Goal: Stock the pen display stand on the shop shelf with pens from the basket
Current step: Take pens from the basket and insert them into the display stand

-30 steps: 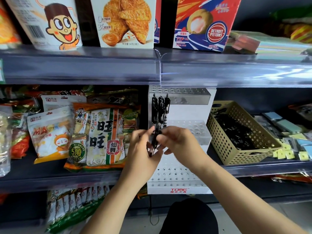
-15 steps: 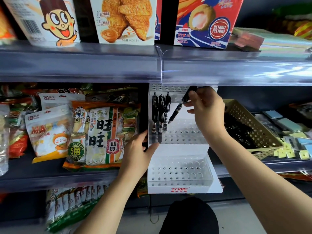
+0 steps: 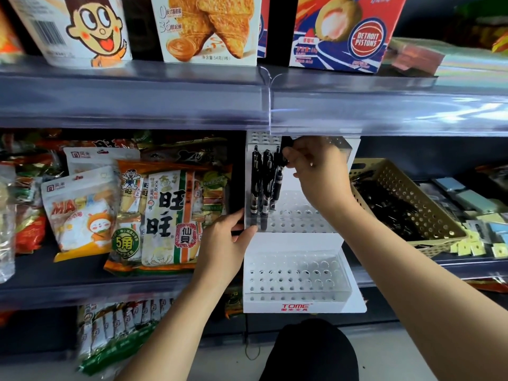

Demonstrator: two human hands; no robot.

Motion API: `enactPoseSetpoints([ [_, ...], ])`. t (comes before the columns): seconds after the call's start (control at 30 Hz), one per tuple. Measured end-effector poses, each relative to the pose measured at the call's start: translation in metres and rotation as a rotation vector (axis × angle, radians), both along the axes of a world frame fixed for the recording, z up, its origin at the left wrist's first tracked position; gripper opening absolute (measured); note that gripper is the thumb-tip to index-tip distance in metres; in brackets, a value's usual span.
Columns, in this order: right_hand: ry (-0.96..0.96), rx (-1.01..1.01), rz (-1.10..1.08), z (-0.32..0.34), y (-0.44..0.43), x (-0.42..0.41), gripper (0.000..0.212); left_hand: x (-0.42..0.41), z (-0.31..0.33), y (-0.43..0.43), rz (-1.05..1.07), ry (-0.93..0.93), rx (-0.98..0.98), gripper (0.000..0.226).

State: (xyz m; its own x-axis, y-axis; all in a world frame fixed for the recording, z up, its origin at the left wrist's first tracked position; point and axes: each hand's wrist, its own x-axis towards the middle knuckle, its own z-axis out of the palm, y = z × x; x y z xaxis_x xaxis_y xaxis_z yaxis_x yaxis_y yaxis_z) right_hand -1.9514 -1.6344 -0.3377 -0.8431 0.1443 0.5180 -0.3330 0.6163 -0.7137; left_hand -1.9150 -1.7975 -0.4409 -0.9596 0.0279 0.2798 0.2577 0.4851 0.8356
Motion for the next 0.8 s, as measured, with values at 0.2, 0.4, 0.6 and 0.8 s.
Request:
enactPoseSetpoints([
  [0.2,-0.088,0.119,0.002,-0.011,-0.001,-0.002,0.023,-0.001,-0.002,-0.001,0.016,0.010,-0.036,0.042],
  [0.4,-0.176,0.186,-0.037,-0.012,0.004,-0.005,0.026,0.000,-0.002,0.000,0.024,0.002,-0.038,0.041],
  [0.6,-0.228,0.163,-0.017,-0.021,0.009,0.001,0.016,0.000,-0.001,0.001,0.036,-0.008,-0.059,0.044],
  [0.8,-0.225,0.139,-0.050,-0.026,0.028,0.014,0.017,0.011,0.007,0.006,0.132,0.052,-0.102,0.052],
])
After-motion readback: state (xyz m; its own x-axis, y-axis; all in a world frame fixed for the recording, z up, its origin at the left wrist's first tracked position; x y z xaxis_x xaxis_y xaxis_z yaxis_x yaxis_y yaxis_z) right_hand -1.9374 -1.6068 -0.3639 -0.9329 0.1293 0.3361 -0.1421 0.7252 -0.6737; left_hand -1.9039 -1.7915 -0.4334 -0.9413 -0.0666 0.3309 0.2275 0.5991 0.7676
